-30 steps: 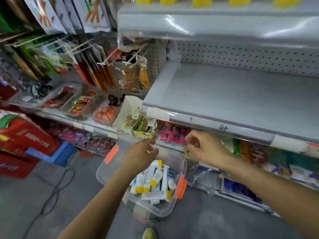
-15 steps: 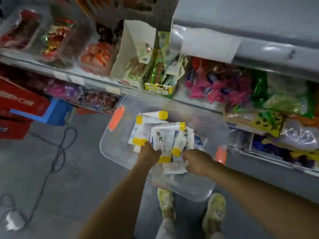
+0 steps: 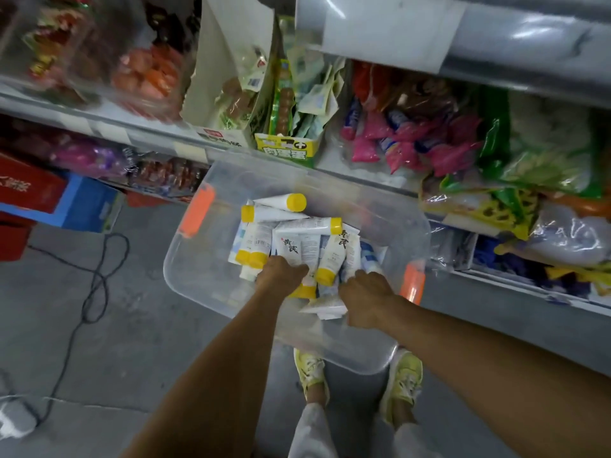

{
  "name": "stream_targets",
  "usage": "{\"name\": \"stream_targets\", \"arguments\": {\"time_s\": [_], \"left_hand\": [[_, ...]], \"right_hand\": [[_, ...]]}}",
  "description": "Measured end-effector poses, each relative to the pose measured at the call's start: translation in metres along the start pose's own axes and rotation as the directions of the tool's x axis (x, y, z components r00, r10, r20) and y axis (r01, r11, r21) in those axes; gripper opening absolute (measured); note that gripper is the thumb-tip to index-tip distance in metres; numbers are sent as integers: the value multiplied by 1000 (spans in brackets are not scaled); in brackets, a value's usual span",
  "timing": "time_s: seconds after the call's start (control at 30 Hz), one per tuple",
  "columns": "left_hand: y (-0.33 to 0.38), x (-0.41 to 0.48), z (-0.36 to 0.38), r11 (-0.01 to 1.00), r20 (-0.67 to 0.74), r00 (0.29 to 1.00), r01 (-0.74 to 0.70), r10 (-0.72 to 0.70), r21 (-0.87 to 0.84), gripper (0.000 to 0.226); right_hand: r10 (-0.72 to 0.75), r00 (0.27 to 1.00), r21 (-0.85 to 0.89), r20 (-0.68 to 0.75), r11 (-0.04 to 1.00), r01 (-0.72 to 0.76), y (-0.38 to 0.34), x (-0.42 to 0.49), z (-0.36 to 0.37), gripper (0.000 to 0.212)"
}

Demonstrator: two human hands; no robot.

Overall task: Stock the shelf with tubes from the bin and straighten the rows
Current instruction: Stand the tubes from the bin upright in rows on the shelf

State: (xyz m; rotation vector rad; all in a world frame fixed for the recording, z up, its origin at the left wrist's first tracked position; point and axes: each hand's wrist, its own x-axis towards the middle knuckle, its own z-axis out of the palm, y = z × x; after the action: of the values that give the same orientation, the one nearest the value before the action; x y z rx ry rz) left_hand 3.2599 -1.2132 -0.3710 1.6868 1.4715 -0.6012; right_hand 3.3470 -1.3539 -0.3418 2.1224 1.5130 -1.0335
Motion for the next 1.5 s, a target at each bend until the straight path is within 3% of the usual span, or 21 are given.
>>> {"name": "stream_targets", "arguments": {"time_s": [0.1,0.17,0.27,0.4,0.57,0.63,0.73,0.83,1.0,1.13,1.3,1.5], "left_hand": [[5,-22,-17,932,93,992,109,-81,-347,36],[5,-43,-27,886,105,989,136,-100,-444,33],[11,-85,-36,800,66,997,77,-47,-595,30],[33,-151,-42,702,-3,996,-66,90,-709,31],[72,-236,-59,647,-146,926,-351,349,-677,31],[86,-272,-66,594,-204,876,-451,436,-666,21],[105,-319,-76,483,-291,794,-569,533,-666,24],[127,-361,-83,424,-363,705,-677,609,-602,30],[166,-421,-89,340,-499,536,-834,681,-434,30],[196,-468,-91,223,-507,432,-879,746,-421,36],[236,-508,-103,130,-533,305,-931,789,-341,41],[283,-520,-121,89,-527,257,-942,810,-323,36]], "right_hand": [[70,997,241,-20,968,-64,5,-30,-25,46],[154,988,484,28,862,-148,12,-52,-42,36],[206,974,880,95,440,-179,27,-88,-63,26],[168,981,988,101,102,-119,42,-141,-94,33],[101,990,988,-100,-104,110,55,-212,-129,18],[84,976,974,-202,-87,209,62,-242,-141,7],[69,942,940,-328,-70,333,80,-287,-158,29],[86,882,886,-463,41,462,96,-330,-176,45],[167,756,772,-633,206,601,115,-394,-202,47],[238,610,654,-756,325,684,130,-446,-224,41],[321,411,510,-853,349,786,154,-503,-264,33],[463,268,490,-845,471,734,201,-529,-320,31]]}}
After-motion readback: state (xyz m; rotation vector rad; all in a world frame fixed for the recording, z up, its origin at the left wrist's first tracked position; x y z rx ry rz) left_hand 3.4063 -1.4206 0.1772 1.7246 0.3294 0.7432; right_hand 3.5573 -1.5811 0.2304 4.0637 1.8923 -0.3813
